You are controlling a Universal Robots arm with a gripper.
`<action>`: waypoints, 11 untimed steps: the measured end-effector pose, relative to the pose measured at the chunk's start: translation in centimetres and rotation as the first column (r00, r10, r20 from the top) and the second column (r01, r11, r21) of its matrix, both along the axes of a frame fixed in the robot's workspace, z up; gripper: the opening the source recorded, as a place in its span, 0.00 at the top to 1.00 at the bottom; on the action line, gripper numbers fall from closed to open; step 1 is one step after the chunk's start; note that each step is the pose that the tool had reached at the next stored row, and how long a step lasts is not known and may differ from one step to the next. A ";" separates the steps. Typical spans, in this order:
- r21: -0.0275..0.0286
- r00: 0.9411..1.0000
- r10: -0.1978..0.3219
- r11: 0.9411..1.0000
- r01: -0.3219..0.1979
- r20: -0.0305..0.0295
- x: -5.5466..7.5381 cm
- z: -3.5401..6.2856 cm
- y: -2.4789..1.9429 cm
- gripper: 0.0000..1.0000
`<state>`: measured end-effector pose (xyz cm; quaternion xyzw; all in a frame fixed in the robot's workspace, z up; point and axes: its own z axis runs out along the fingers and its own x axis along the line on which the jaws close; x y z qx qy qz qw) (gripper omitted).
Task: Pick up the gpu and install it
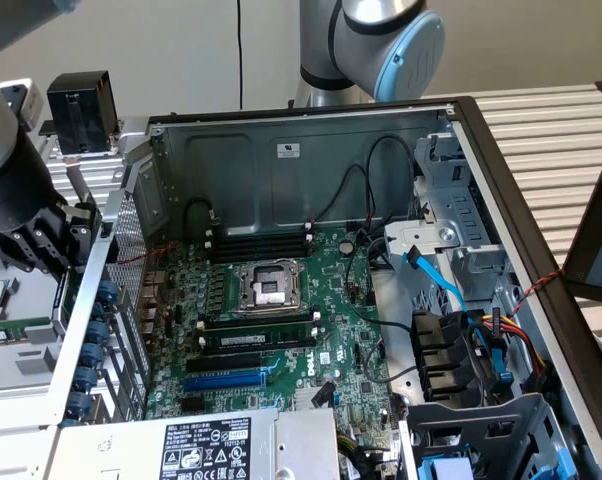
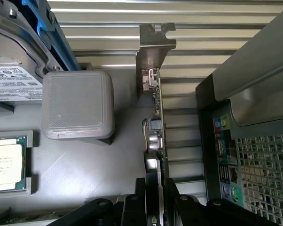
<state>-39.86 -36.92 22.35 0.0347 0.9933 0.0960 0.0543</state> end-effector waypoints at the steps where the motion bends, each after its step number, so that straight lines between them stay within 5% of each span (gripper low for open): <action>1: 0.000 1.000 0.000 1.000 0.000 0.000 0.0 0.00 0.00 0.73; 11: 0.000 1.000 0.000 1.000 0.000 0.000 -0.1 0.12 0.01 0.73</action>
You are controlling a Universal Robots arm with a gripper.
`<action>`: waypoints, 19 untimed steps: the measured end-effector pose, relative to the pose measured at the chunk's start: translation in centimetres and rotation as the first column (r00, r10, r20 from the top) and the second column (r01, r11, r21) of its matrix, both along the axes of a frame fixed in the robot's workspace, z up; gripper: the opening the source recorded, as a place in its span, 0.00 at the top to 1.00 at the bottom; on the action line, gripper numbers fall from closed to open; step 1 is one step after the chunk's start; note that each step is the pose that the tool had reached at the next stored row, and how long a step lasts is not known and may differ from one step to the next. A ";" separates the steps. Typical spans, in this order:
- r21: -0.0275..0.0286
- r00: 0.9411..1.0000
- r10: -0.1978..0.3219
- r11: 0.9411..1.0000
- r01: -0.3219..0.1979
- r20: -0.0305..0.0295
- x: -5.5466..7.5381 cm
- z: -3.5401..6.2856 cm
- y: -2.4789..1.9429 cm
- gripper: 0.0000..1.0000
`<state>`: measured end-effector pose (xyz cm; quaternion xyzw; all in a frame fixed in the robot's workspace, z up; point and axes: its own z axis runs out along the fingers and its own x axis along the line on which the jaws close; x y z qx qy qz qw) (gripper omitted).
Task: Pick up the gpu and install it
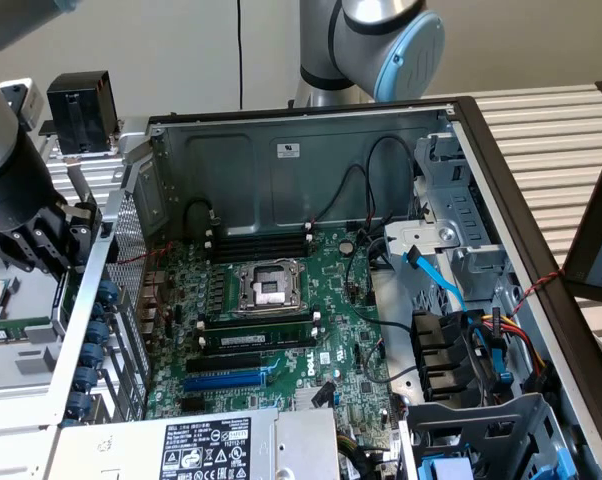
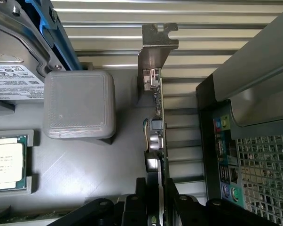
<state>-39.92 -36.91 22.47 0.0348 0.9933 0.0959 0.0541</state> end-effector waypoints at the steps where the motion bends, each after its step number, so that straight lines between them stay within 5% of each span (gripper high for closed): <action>1: 0.000 1.000 0.000 1.000 0.000 -0.001 0.0 0.12 0.00 0.73; 11: 0.018 1.000 0.000 1.000 0.000 -0.003 -0.5 2.42 -0.05 0.73; 19: 0.024 1.000 0.000 1.000 0.000 -0.004 -0.6 5.29 -0.15 0.73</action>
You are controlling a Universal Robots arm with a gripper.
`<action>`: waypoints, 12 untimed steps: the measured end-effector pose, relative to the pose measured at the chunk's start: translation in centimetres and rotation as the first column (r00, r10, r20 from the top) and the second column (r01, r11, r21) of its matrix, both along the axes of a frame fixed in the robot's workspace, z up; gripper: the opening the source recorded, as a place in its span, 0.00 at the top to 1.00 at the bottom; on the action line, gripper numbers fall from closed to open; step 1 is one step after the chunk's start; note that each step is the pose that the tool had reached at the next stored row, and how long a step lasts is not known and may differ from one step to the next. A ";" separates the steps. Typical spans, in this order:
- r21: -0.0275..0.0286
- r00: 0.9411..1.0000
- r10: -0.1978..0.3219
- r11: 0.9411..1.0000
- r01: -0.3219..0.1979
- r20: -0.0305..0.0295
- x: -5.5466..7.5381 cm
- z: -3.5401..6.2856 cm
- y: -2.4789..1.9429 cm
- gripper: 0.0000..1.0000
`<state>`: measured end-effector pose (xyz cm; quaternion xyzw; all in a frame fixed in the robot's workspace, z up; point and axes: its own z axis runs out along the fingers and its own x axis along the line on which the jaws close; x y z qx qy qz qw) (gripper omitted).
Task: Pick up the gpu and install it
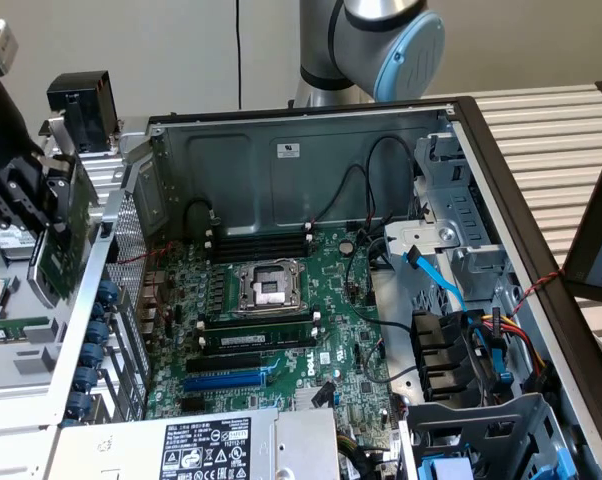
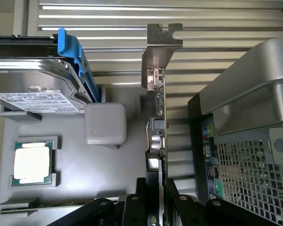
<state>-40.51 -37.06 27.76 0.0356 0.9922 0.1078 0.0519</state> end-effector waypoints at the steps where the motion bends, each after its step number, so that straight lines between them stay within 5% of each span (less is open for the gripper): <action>1: 0.000 1.000 0.000 1.000 0.000 0.000 0.0 0.39 -0.04 0.73; 12: 0.000 1.000 0.000 1.000 0.000 -0.008 0.0 5.16 -0.96 0.73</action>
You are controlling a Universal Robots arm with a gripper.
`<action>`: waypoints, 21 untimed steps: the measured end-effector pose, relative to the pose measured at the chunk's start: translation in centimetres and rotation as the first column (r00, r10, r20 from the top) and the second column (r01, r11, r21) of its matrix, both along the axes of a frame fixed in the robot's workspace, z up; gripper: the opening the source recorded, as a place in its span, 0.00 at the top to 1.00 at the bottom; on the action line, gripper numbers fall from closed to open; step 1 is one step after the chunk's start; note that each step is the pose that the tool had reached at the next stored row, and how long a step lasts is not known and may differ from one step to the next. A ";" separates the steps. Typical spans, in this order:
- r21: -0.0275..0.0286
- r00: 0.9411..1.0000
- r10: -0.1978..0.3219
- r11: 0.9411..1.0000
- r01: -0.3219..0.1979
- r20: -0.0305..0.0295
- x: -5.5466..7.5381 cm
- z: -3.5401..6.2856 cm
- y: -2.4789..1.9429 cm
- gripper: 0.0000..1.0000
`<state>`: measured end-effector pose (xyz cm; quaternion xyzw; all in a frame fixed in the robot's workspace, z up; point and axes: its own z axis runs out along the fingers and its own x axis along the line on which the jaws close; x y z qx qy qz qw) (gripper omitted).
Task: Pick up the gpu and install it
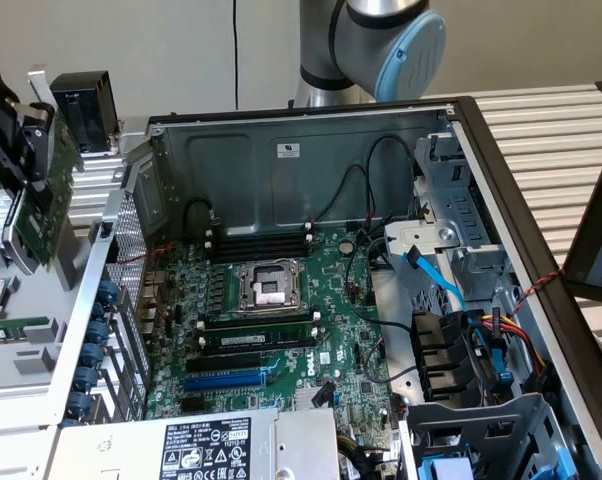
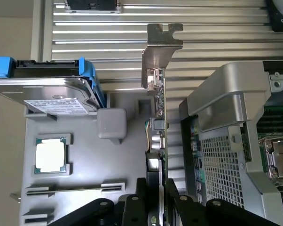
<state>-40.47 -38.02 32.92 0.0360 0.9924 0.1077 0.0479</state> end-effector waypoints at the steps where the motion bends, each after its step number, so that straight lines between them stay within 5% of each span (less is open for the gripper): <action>1: 0.000 1.000 0.000 1.000 0.000 -0.002 0.1 0.45 -0.11 0.73; 13: 0.000 0.999 0.000 1.000 0.000 -0.034 2.1 5.57 -0.85 0.73; 21: 0.000 0.998 0.000 1.000 0.000 -0.068 3.8 7.57 -1.15 0.73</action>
